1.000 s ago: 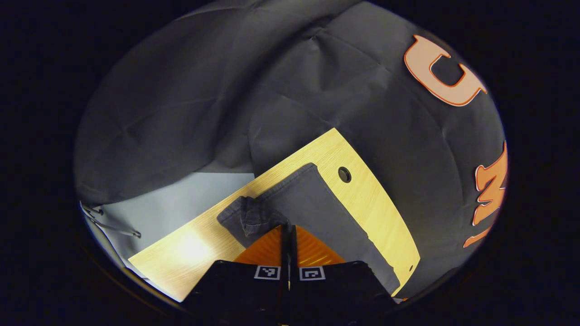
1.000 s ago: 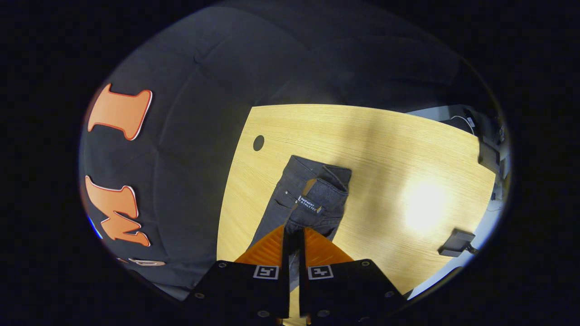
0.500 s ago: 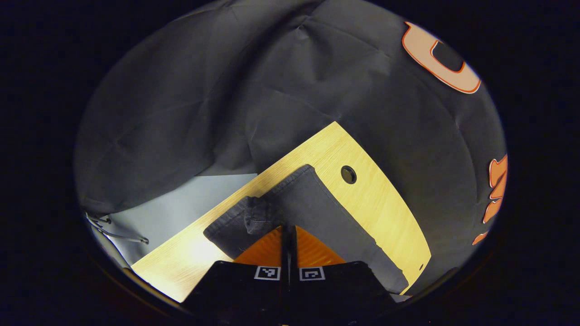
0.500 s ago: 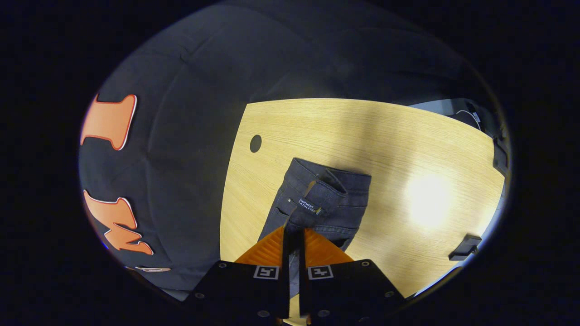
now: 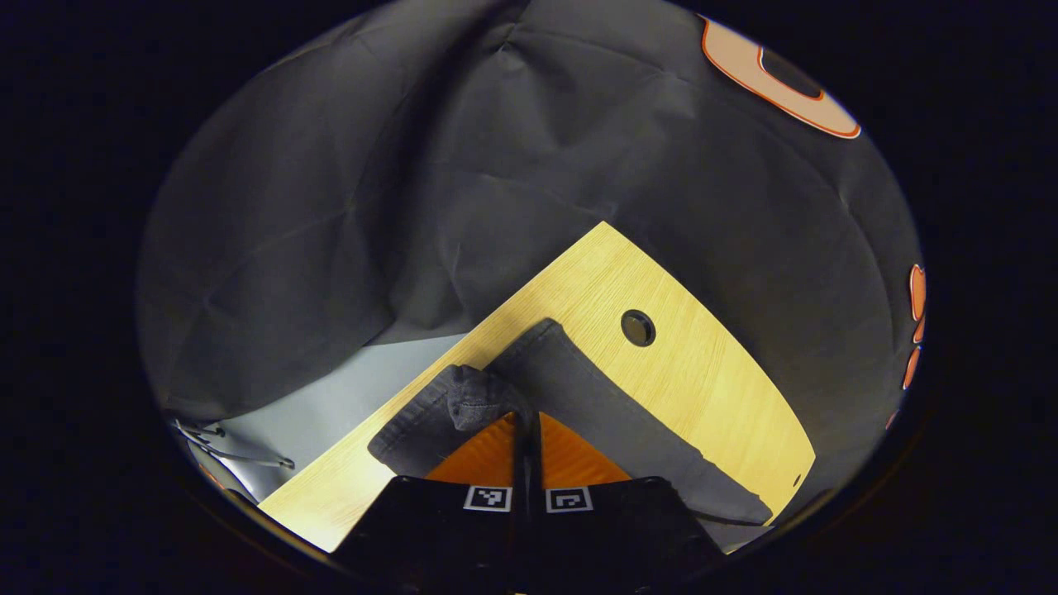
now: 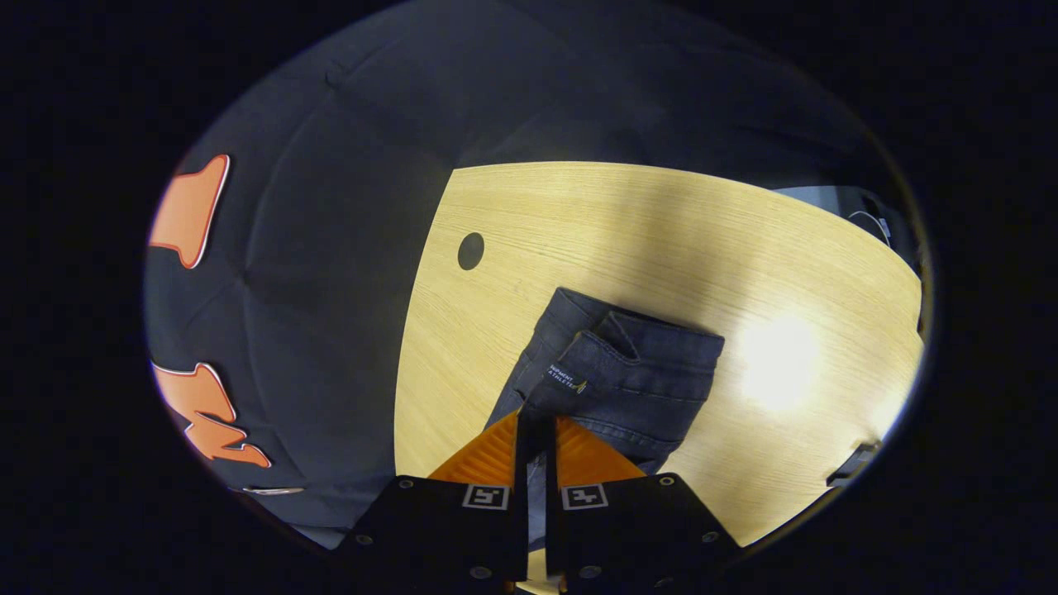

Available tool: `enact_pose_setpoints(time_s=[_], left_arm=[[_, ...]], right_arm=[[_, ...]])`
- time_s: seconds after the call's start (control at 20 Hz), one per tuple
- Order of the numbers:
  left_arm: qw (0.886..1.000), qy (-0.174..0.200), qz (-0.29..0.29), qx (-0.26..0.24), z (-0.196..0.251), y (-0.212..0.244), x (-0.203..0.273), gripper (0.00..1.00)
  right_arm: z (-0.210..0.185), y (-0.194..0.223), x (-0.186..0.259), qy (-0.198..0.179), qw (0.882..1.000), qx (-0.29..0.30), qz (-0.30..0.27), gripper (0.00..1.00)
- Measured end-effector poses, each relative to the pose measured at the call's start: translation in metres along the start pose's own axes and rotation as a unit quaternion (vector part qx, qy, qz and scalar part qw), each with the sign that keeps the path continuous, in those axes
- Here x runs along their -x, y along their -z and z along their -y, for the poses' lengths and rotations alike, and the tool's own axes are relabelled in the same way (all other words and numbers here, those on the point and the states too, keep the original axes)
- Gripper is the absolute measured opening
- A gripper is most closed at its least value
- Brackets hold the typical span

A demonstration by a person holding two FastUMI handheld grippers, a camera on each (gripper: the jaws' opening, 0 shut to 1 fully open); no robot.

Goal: Grasp the waist and the cuffs of the jeans and fold them to make the two legs overlap; first hold the waist and fold one-third of the jeans toward the cuffs, then hold the cuffs and fold the remaining one-third in the same direction to finish folding.

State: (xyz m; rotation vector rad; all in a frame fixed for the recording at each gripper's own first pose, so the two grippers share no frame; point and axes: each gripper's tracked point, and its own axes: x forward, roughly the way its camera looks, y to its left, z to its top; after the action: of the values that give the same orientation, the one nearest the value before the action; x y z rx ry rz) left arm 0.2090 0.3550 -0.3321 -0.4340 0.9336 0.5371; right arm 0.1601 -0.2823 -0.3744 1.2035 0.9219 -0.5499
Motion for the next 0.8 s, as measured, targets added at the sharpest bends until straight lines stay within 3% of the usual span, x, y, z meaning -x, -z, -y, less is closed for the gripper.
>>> enact_pose_setpoints(time_s=[0.25, 0.45, 0.6, 0.65, 0.8], left_arm=[[1.0, -0.015, -0.006, -0.018, 0.009, 0.0, 0.001, 0.01], [1.0, 0.014, 0.011, -0.017, 0.026, -0.004, 0.008, 0.11], [0.997, 0.035, 0.063, -0.041, 0.038, -0.023, 0.023, 0.64], [0.995, 0.049, 0.071, -0.048, 0.046, -0.026, 0.033, 0.66], [0.987, 0.056, 0.11, -0.107, 0.06, -0.03, 0.062, 0.93]], right_arm=[[-0.007, -0.002, -0.016, 0.006, 0.999, -0.04, -0.013, 0.09], [-0.048, -0.027, -0.003, -0.075, 0.995, -0.064, 0.029, 0.22], [-0.035, -0.032, 0.011, -0.066, 0.996, -0.046, 0.044, 0.48], [-0.025, -0.03, 0.012, -0.054, 0.997, -0.028, 0.046, 0.62], [-0.012, -0.023, 0.022, -0.046, 0.997, 0.007, 0.055, 0.81]])
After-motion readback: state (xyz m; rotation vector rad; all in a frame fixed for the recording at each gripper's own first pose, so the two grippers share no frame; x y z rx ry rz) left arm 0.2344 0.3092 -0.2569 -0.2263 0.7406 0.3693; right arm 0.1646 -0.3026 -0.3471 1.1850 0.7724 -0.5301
